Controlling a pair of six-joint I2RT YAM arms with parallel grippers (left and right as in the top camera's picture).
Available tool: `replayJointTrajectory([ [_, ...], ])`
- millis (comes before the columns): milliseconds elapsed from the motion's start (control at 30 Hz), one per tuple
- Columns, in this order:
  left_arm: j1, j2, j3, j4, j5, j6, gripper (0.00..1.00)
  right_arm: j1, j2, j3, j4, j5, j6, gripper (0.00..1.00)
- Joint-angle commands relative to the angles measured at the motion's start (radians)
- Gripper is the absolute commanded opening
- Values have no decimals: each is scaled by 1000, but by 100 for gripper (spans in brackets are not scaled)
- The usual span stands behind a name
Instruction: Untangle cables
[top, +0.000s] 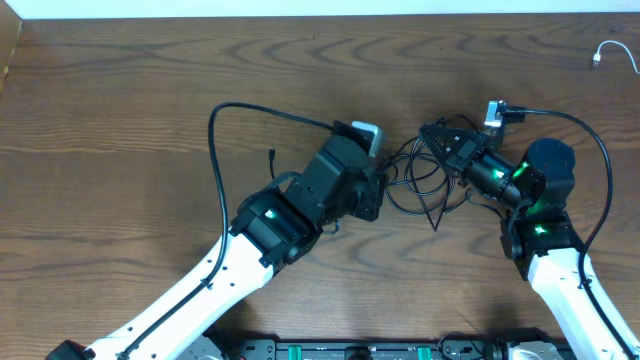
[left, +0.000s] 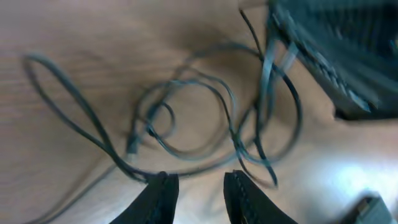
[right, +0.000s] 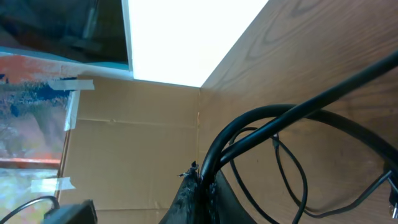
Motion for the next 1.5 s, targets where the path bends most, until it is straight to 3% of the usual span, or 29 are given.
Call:
replayJointTrajectory([
  [0,-5,31,10,27,-112,-59,31,-4,-6,8,4,-45,33,1],
  [233,-5,114,10,133,145,55,31,-5,-6,8,8,-101,33,1],
  [500,-5,144,10,138,221,88,31,-48,-6,8,7,-133,33,1],
  [833,-5,144,10,172,274,90,31,-63,-6,8,8,-161,61,1],
  [1467,-4,200,10,171,208,90,30,-63,-6,8,19,-232,131,1],
])
